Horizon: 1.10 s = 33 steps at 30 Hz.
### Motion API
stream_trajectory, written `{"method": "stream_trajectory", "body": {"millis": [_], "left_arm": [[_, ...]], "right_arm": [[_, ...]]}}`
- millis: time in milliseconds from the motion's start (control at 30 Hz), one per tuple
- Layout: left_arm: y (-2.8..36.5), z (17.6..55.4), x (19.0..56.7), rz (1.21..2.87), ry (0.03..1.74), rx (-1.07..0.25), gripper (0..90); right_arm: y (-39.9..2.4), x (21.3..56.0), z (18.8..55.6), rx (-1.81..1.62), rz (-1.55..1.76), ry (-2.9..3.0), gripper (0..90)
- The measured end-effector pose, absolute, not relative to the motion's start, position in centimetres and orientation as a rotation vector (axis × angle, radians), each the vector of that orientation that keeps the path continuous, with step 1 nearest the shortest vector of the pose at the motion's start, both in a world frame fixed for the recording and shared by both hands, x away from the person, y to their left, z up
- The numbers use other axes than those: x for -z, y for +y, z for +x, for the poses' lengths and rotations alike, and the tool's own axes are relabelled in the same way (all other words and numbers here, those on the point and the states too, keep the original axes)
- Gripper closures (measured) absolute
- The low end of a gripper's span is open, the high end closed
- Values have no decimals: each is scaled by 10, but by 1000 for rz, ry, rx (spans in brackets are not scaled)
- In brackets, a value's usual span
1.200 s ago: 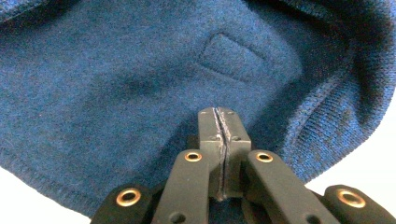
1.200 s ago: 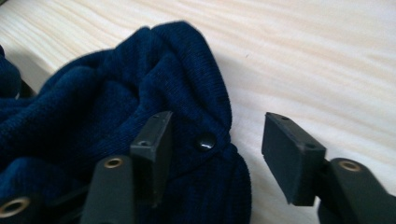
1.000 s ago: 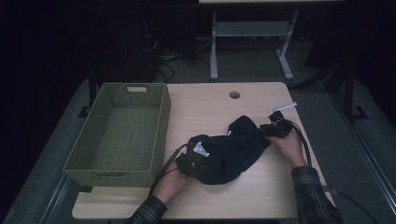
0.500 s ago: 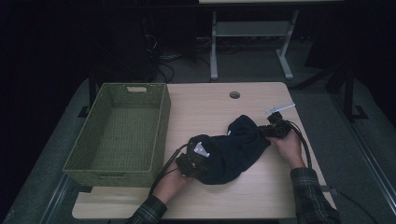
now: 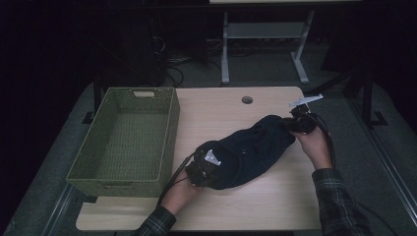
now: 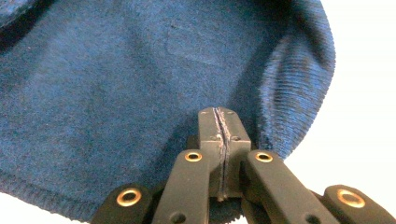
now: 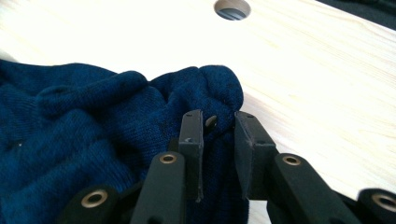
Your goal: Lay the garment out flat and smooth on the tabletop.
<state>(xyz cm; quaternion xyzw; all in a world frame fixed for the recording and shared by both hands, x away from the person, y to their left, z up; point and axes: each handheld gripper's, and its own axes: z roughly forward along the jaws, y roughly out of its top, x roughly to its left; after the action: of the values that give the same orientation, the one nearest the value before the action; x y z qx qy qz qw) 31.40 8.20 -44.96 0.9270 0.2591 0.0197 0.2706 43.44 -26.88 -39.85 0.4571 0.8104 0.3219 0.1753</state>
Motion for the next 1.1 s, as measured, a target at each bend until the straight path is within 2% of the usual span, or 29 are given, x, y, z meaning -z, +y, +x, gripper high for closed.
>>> {"method": "stream_trajectory", "body": {"millis": [133,500,700,800,1100], "left_arm": [[82,314,450,2499,697,-54,895],[82,314,450,2496,695,-59,895],[82,314,450,2494,699,-57,895],[82,314,450,2494,700,-56,895],[82,314,451,2479,712,-50,895]], "right_arm": [[-272,401,442,-857,1312,2292,736],[-288,446,452,-798,1470,2309,723],[-292,444,440,-879,1449,2290,535],[-295,434,433,-911,1445,2271,512],[-295,407,404,-955,1381,2251,667]]}}
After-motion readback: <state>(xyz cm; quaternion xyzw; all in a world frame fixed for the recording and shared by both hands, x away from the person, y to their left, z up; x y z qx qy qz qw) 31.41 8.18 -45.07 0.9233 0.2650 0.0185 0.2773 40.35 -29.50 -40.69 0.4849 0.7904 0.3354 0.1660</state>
